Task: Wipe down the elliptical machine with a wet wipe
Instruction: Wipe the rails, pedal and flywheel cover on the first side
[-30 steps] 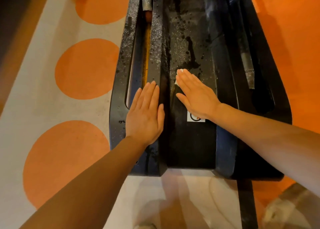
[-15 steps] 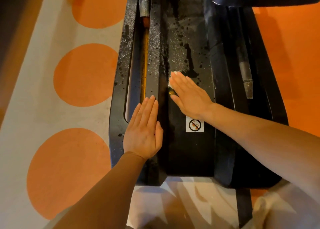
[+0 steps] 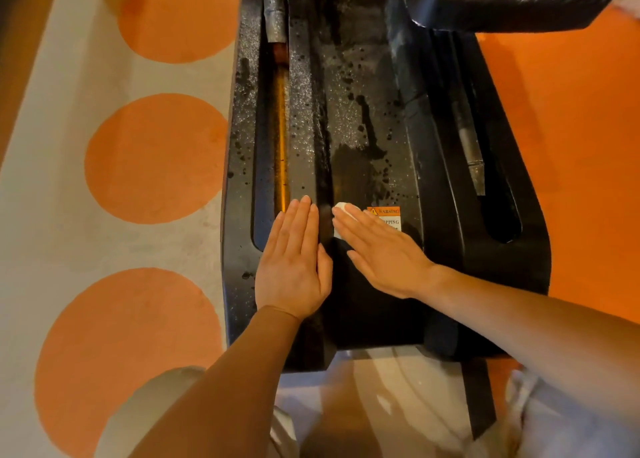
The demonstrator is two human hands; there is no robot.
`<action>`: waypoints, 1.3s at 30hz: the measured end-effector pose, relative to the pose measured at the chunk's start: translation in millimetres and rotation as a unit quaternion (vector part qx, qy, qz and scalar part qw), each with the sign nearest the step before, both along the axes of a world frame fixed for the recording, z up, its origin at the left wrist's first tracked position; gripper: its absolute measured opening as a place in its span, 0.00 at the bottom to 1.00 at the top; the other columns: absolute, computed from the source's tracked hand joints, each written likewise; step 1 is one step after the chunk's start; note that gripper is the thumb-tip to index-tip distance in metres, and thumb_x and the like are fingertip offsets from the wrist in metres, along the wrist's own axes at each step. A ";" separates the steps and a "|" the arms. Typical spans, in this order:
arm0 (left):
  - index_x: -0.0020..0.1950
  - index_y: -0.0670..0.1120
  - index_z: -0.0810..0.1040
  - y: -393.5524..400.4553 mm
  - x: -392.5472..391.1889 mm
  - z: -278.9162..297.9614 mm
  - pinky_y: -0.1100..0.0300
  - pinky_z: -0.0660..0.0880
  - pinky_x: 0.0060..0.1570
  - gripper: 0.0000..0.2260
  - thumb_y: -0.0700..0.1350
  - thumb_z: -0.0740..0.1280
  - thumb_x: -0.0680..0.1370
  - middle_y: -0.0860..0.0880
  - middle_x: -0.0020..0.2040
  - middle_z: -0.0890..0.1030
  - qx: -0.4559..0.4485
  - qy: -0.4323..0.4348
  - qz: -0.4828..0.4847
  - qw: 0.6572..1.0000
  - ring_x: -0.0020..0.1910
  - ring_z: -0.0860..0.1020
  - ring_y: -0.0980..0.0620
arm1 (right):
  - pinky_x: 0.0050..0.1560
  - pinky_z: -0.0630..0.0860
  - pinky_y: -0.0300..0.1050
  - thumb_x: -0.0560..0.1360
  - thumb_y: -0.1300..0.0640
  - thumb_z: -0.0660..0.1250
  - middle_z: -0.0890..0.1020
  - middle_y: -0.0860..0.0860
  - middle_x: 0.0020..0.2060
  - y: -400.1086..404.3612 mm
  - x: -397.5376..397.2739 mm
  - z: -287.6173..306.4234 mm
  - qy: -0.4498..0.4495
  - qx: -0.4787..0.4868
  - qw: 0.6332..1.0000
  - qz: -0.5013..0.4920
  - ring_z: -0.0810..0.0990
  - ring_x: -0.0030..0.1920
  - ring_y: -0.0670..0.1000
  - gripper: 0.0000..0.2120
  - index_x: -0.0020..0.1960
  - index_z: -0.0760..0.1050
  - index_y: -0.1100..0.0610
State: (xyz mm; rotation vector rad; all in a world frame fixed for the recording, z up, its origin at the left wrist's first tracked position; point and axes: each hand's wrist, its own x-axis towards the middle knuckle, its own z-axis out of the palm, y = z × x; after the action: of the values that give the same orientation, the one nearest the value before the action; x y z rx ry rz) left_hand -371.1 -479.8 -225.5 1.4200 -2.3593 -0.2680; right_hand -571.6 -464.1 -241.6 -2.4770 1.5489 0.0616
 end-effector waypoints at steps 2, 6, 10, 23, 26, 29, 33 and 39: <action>0.75 0.36 0.65 0.4 0.4 -0.3 0.44 0.60 0.75 0.25 0.47 0.52 0.82 0.38 0.76 0.65 0.002 -0.009 -0.004 1.000 0.77 0.63 0.42 | 0.78 0.48 0.48 0.82 0.50 0.44 0.51 0.53 0.79 -14.3 2.0 2.8 0.003 0.006 1.000 -0.019 0.46 0.79 0.51 0.27 0.79 0.51 0.59; 0.75 0.35 0.66 -0.6 -1.2 0.8 0.45 0.58 0.75 0.25 0.47 0.53 0.81 0.37 0.75 0.66 -0.002 -0.012 -0.009 1.000 0.76 0.63 0.41 | 0.78 0.46 0.48 0.83 0.51 0.44 0.52 0.54 0.79 -58.7 14.8 9.6 -0.036 0.014 0.993 -0.116 0.46 0.79 0.52 0.27 0.79 0.52 0.60; 0.76 0.35 0.64 -0.2 -1.1 0.1 0.46 0.56 0.76 0.26 0.47 0.53 0.81 0.37 0.76 0.65 0.006 -0.025 -0.011 1.000 0.77 0.61 0.41 | 0.78 0.46 0.51 0.85 0.54 0.47 0.48 0.54 0.79 -88.9 26.6 15.8 -0.027 0.037 0.983 -0.178 0.43 0.79 0.51 0.25 0.79 0.49 0.60; 0.76 0.37 0.65 -0.5 0.1 5.1 0.47 0.57 0.76 0.25 0.48 0.52 0.81 0.39 0.76 0.66 0.010 -0.027 -0.003 1.000 0.77 0.62 0.43 | 0.77 0.43 0.45 0.83 0.51 0.46 0.48 0.52 0.79 -37.4 8.7 9.3 -0.034 0.019 0.996 -0.079 0.42 0.78 0.48 0.27 0.79 0.50 0.58; 0.75 0.36 0.67 -0.1 -0.3 4.6 0.46 0.57 0.76 0.25 0.47 0.53 0.81 0.39 0.75 0.67 0.006 -0.018 0.001 1.000 0.76 0.63 0.43 | 0.78 0.45 0.47 0.84 0.52 0.47 0.51 0.53 0.79 -83.9 13.8 7.1 -0.039 0.009 0.989 -0.142 0.44 0.79 0.51 0.26 0.79 0.51 0.59; 0.75 0.36 0.67 -0.5 -0.5 3.8 0.46 0.57 0.76 0.25 0.47 0.53 0.81 0.39 0.75 0.67 -0.001 -0.019 0.004 1.000 0.76 0.63 0.43 | 0.77 0.44 0.47 0.85 0.52 0.47 0.51 0.54 0.79 -123.6 16.1 8.5 -0.052 0.021 0.981 -0.185 0.45 0.79 0.52 0.25 0.79 0.52 0.59; 0.74 0.36 0.67 -0.5 -0.4 4.3 0.46 0.57 0.76 0.25 0.46 0.54 0.80 0.39 0.75 0.67 -0.001 -0.020 0.004 1.000 0.76 0.63 0.42 | 0.77 0.44 0.47 0.85 0.51 0.46 0.50 0.53 0.79 -123.3 7.1 7.4 -0.055 0.014 0.978 -0.203 0.44 0.79 0.51 0.26 0.79 0.50 0.60; 0.75 0.37 0.67 -0.7 -0.8 4.7 0.48 0.54 0.77 0.25 0.47 0.54 0.81 0.40 0.76 0.66 0.006 -0.019 0.007 1.000 0.77 0.62 0.44 | 0.78 0.42 0.48 0.84 0.49 0.45 0.44 0.54 0.79 -102.0 -15.9 6.1 -0.015 0.016 0.930 -0.367 0.40 0.78 0.52 0.28 0.79 0.43 0.60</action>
State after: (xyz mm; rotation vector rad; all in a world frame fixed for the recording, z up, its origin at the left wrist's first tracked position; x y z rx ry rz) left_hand -371.9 -480.5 -220.8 1.4583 -2.3813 -0.2558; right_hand -587.4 -566.2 -235.4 -1.7101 2.3147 -0.0737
